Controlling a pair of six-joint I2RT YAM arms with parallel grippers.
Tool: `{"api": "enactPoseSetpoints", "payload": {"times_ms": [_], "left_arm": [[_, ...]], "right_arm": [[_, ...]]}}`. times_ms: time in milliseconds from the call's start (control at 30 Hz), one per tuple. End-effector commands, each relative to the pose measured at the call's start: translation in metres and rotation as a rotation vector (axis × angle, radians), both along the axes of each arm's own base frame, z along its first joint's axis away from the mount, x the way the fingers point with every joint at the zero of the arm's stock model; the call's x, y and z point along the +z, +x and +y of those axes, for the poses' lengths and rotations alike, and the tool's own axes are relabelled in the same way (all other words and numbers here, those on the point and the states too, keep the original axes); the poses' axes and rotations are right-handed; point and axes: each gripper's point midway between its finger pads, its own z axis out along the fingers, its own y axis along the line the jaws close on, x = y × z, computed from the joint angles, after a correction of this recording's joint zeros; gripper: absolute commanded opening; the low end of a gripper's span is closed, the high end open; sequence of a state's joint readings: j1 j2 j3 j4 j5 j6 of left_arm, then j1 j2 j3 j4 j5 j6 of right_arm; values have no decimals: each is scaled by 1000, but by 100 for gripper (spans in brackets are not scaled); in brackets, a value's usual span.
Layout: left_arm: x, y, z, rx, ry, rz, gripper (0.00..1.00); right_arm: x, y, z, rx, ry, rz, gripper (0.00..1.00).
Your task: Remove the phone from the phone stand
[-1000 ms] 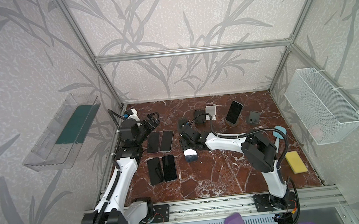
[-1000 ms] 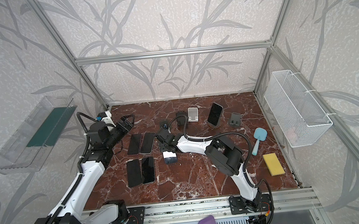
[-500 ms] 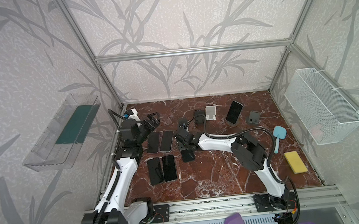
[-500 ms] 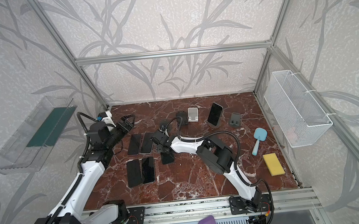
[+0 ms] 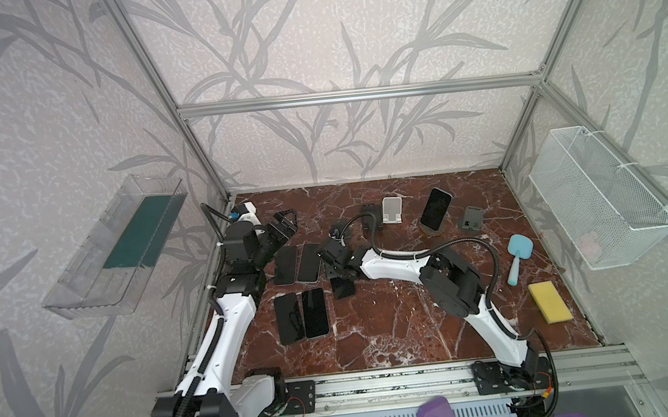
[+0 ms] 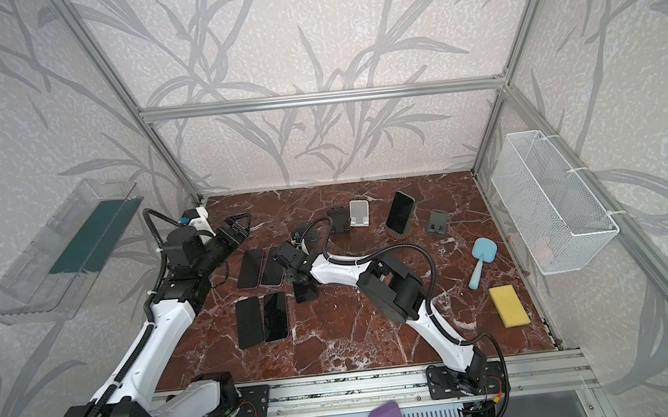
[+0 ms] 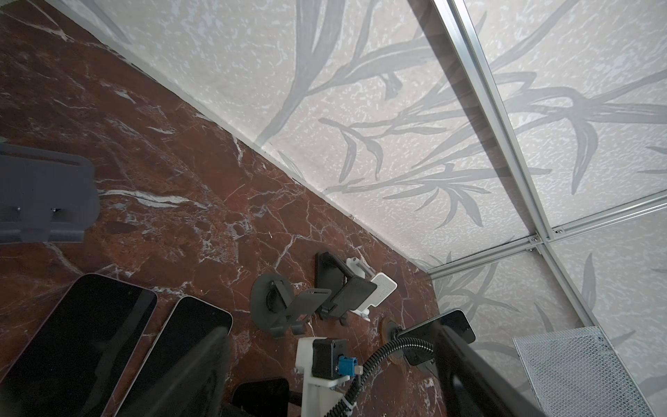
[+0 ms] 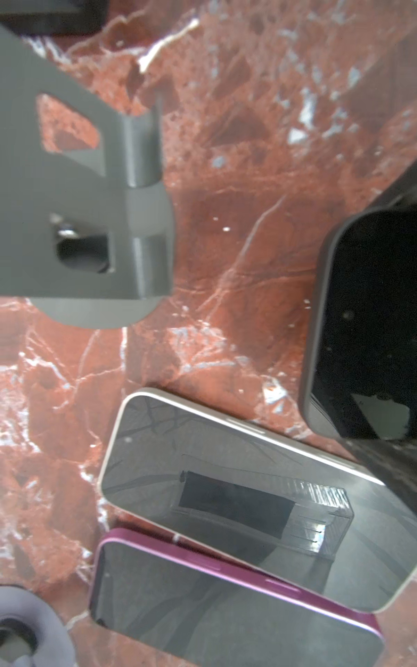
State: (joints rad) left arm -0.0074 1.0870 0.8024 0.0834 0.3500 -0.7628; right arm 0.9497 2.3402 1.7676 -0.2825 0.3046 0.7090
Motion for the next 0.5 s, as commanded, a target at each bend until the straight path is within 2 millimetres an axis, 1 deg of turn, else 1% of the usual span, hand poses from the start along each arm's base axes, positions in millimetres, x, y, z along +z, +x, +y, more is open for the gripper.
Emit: {"api": "enactPoseSetpoints", "payload": {"times_ms": [0, 233, 333, 467], "left_arm": [[18, -2, 0, 5, -2, -55, 88], [21, -3, 0, 5, -6, -62, 88], [21, -3, 0, 4, -6, -63, 88], [22, -4, 0, 6, -4, -65, 88]], "right_arm": [[-23, 9, -10, -18, -50, 32, 68], [-31, 22, -15, -35, -72, 40, 69], [-33, 23, -16, -33, -95, 44, 72], [-37, 20, -22, -37, -117, 53, 73]]}}
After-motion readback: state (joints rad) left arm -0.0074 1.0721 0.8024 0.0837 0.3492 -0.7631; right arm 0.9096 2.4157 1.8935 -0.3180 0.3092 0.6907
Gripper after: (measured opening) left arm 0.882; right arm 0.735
